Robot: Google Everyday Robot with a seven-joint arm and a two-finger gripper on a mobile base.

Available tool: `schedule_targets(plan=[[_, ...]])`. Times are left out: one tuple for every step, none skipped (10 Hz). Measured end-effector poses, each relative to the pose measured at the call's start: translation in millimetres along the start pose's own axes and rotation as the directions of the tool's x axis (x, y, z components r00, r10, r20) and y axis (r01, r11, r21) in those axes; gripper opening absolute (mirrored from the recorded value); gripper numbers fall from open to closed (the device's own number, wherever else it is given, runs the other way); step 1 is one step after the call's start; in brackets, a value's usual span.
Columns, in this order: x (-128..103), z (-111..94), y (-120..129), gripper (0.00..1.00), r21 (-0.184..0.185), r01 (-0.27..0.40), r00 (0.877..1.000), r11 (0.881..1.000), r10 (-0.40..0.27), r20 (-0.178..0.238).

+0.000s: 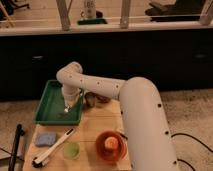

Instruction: Place fork in tray

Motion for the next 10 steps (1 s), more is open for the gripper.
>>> schedule_targets(plan=[[-4.7, 1.5, -4.6, 0.00, -0.005, 0.023, 1.000, 1.000, -0.023, 0.003], [-5.9, 2.8, -5.3, 0.00, -0.018, 0.040, 0.999, 0.999, -0.040, 0.005], [-6.8, 3.9, -7.8, 0.00, -0.024, 0.052, 0.999, 0.998, -0.052, 0.009], [-10.5, 6.0, -11.5, 0.00, -0.029, 0.066, 0.998, 0.997, -0.065, 0.014], [-11.3, 6.8, -12.4, 0.00, -0.031, 0.071, 0.997, 0.997, -0.070, 0.017], [-10.2, 7.1, -11.4, 0.00, -0.036, 0.074, 0.997, 0.997, -0.073, 0.020], [-9.4, 7.2, -11.5, 0.03, -0.035, 0.076, 0.997, 0.997, -0.075, 0.023], [-10.5, 6.6, -12.6, 0.10, -0.031, 0.078, 0.997, 0.996, -0.077, 0.026], [-12.7, 6.7, -13.9, 0.19, -0.028, 0.083, 0.996, 0.996, -0.082, 0.028], [-14.3, 5.5, -14.5, 0.30, -0.024, 0.085, 0.996, 0.996, -0.084, 0.027]])
